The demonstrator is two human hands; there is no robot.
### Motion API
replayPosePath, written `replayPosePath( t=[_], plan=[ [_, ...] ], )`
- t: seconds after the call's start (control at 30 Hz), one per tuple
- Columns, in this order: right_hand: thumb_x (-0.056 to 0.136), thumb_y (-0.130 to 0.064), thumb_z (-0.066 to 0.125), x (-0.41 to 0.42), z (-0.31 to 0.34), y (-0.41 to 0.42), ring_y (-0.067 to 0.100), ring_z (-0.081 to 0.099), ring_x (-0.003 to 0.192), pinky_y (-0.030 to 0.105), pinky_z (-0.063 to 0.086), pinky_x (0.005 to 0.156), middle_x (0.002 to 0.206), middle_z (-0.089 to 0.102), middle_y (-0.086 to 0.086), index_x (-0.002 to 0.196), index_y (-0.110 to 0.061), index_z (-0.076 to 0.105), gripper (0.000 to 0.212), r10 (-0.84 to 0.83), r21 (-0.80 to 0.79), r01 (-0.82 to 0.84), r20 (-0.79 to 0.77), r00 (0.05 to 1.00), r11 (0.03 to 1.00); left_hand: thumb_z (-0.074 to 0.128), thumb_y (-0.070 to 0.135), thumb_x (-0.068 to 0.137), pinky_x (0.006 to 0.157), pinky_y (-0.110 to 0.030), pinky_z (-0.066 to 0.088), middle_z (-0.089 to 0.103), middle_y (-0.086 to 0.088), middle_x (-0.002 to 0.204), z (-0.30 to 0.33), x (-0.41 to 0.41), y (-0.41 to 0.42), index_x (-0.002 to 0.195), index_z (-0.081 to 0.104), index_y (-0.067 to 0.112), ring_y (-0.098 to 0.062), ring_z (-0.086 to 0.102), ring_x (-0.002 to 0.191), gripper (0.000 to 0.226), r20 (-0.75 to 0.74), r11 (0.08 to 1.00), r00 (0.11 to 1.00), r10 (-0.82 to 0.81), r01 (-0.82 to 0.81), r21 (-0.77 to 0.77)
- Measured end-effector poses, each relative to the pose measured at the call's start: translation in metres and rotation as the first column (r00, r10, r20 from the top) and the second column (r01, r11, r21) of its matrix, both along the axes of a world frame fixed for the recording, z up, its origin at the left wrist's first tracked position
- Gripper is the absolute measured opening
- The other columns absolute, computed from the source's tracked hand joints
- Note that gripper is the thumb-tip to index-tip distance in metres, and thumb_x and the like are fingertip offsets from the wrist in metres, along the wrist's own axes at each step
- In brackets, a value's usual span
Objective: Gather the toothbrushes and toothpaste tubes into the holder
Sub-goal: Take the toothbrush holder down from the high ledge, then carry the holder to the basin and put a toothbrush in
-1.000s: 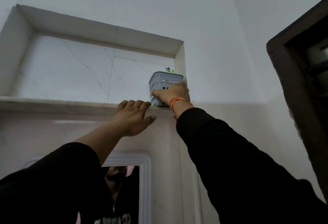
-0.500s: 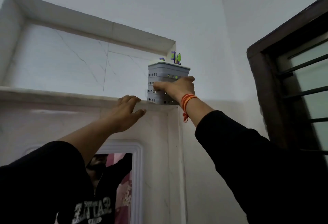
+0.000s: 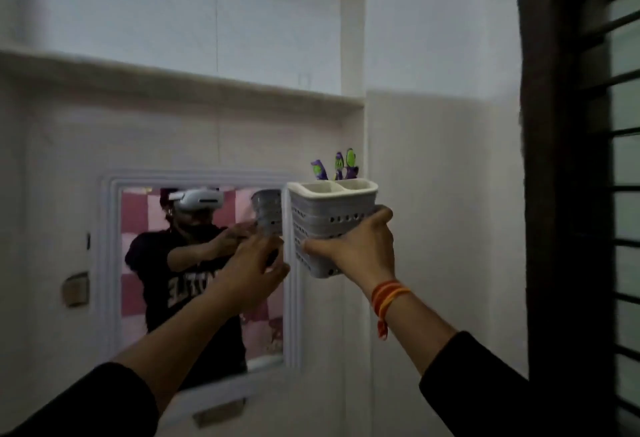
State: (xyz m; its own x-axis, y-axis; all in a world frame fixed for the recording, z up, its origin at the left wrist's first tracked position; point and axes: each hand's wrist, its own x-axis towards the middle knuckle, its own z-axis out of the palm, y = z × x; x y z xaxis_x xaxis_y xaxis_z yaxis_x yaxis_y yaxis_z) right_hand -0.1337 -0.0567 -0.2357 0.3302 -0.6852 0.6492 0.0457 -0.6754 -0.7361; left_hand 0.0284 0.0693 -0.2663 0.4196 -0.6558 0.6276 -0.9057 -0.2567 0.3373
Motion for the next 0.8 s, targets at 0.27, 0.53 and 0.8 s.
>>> replayPosePath(
  t=[0.27, 0.53, 0.8],
  plan=[
    [0.039, -0.044, 0.101, 0.009, -0.198, 0.004, 0.009, 0.055, 0.091, 0.023, 0.051, 0.071, 0.110, 0.051, -0.013, 0.134, -0.016, 0.032, 0.121, -0.026, 0.117, 0.033, -0.065, 0.998, 0.993, 0.065, 0.035, 0.093, 0.102, -0.028, 0.043, 0.058, 0.000, 0.134, -0.182, 0.003, 0.009, 0.133, 0.059, 0.019, -0.017, 0.055, 0.121, 0.044, -0.201, 0.955, 0.976, 0.079, -0.016, 0.297],
    [0.034, -0.035, 0.100, 0.005, -0.374, 0.007, 0.026, 0.064, 0.116, 0.022, 0.046, 0.085, 0.133, 0.061, 0.004, 0.146, -0.017, 0.037, 0.130, 0.036, 0.297, 0.030, -0.212, 0.977, 0.954, 0.064, 0.027, 0.092, 0.096, -0.023, 0.045, 0.069, -0.003, 0.127, -0.301, 0.024, 0.002, 0.129, 0.066, 0.015, -0.021, 0.062, 0.119, 0.039, -0.351, 0.792, 0.894, 0.279, -0.008, 0.610],
    [0.029, -0.030, 0.105, -0.003, -0.492, 0.029, 0.025, 0.062, 0.120, 0.028, 0.048, 0.095, 0.131, 0.060, 0.002, 0.144, -0.017, 0.039, 0.134, 0.227, 0.522, -0.053, -0.276, 0.934, 0.851, 0.067, 0.028, 0.088, 0.093, -0.032, 0.052, 0.060, -0.017, 0.133, -0.376, 0.059, 0.002, 0.132, 0.060, 0.010, -0.033, 0.062, 0.117, 0.048, -0.325, 0.568, 0.747, 0.580, -0.086, 0.818]
  ],
)
